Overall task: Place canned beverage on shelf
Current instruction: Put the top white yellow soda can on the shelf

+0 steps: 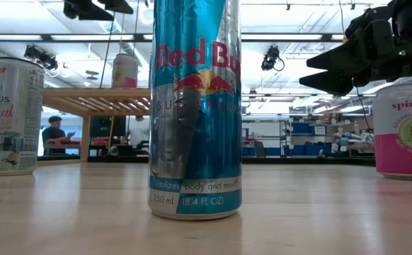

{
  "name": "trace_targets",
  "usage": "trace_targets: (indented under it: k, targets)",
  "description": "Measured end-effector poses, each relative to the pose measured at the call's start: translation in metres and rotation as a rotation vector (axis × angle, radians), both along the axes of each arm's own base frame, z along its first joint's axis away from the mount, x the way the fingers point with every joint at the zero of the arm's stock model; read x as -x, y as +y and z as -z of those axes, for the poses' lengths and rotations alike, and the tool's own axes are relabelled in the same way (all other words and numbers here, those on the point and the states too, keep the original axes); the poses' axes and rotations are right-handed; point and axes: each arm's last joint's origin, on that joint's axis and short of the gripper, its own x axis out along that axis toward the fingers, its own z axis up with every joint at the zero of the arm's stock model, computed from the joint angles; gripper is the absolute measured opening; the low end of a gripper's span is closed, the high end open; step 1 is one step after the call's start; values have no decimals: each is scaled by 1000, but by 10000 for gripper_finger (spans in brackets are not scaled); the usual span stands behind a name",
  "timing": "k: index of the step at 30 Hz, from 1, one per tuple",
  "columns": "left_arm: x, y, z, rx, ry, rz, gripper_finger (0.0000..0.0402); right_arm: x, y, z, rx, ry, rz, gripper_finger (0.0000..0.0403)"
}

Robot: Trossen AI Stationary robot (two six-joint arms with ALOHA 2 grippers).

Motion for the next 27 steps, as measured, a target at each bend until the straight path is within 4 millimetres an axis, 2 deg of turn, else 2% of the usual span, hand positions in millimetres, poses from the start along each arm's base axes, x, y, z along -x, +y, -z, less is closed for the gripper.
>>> trace_targets:
  k: [5,9,19,27]
  targets:
    - [-5,-20,3,-10,44,188,389,0,0,0,0,0,0,399]
    - [-6,-37,4,24,11,317,389,0,0,0,0,0,0,399]
    - [-3,-70,13,31,105,535,389,0,0,0,0,-5,0,399]
    - [2,-85,16,136,59,641,389,1,-2,-16,-61,-177,12,399]
